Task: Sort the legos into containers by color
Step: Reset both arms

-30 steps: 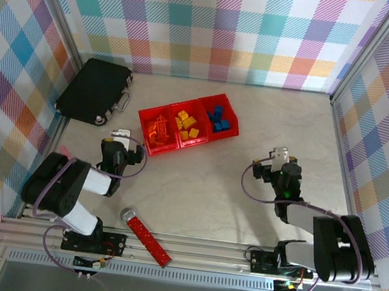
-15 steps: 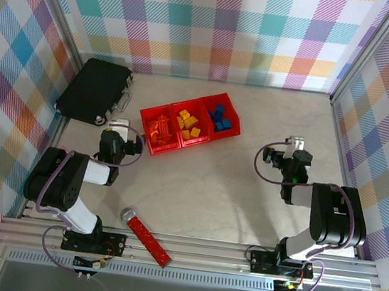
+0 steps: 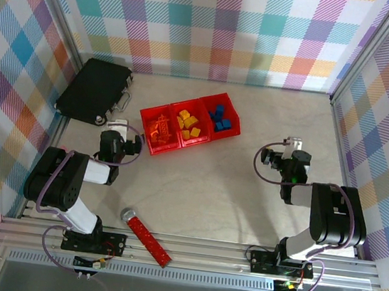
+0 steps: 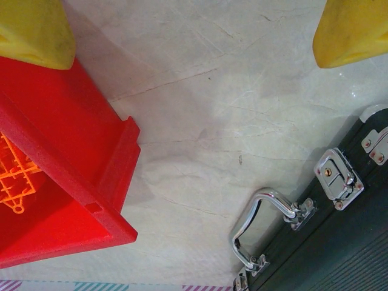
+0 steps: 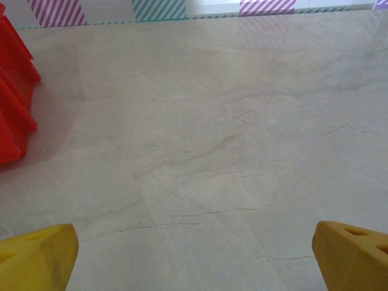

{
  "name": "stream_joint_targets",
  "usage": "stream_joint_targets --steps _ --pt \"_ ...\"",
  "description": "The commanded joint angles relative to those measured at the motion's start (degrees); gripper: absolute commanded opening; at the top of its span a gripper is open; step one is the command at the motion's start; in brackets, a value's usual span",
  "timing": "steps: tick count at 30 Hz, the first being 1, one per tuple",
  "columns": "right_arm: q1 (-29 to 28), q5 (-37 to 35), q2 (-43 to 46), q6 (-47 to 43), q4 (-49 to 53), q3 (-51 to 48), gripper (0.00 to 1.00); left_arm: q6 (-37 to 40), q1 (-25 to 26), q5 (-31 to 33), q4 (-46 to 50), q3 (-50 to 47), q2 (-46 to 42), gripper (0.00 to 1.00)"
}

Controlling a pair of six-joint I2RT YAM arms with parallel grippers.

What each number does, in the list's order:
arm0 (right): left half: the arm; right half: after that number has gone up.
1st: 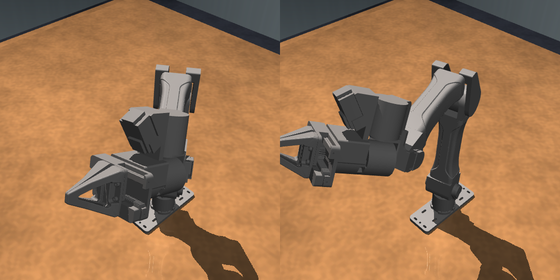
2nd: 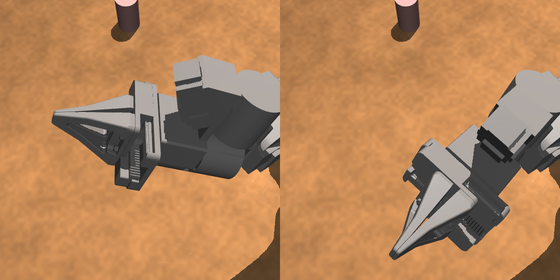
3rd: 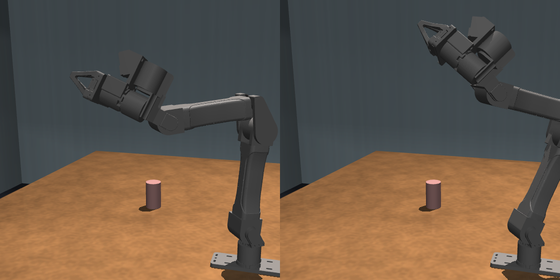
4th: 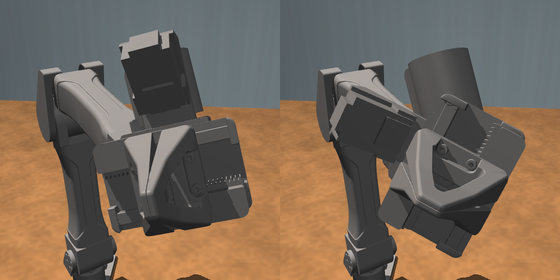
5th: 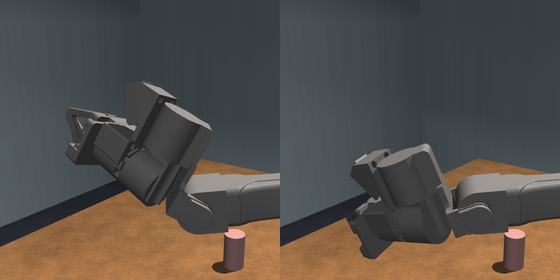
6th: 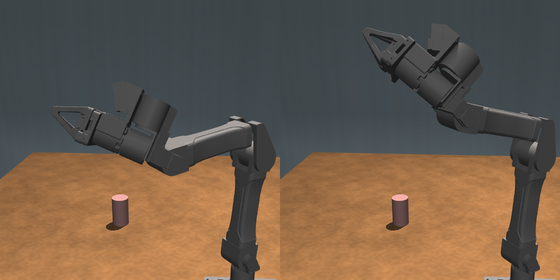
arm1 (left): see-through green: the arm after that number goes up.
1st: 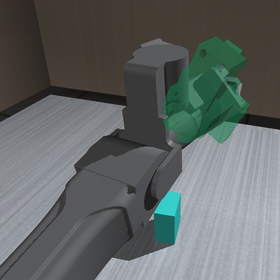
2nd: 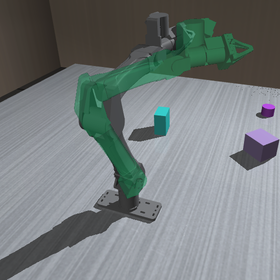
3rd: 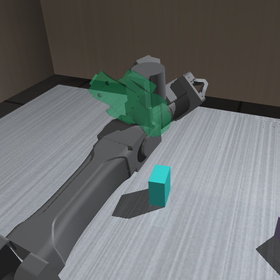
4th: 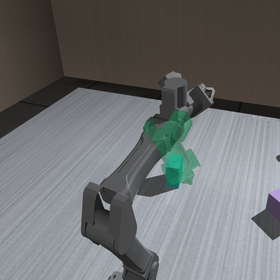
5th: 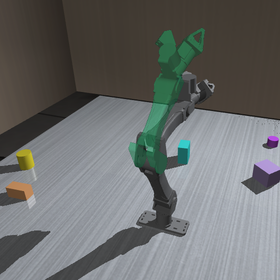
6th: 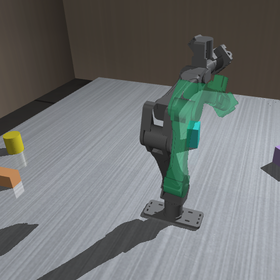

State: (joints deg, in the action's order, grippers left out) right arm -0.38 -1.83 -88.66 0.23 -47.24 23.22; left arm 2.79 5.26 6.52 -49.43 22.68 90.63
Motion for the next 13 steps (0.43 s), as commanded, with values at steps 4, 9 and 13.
stream_joint_targets --steps 4,9,13 --pt "-0.15 1.12 0.72 0.73 -0.04 0.42 0.99 -0.50 -0.49 0.33 0.30 0.96 -0.18 1.00" --pt "-0.14 1.60 0.55 0.52 0.43 0.68 0.99 -0.44 -0.46 0.34 0.30 0.99 -0.16 1.00" --pt "-0.13 1.77 0.77 0.53 -0.08 0.35 0.99 -0.50 -0.51 0.33 0.30 0.97 -0.21 1.00"
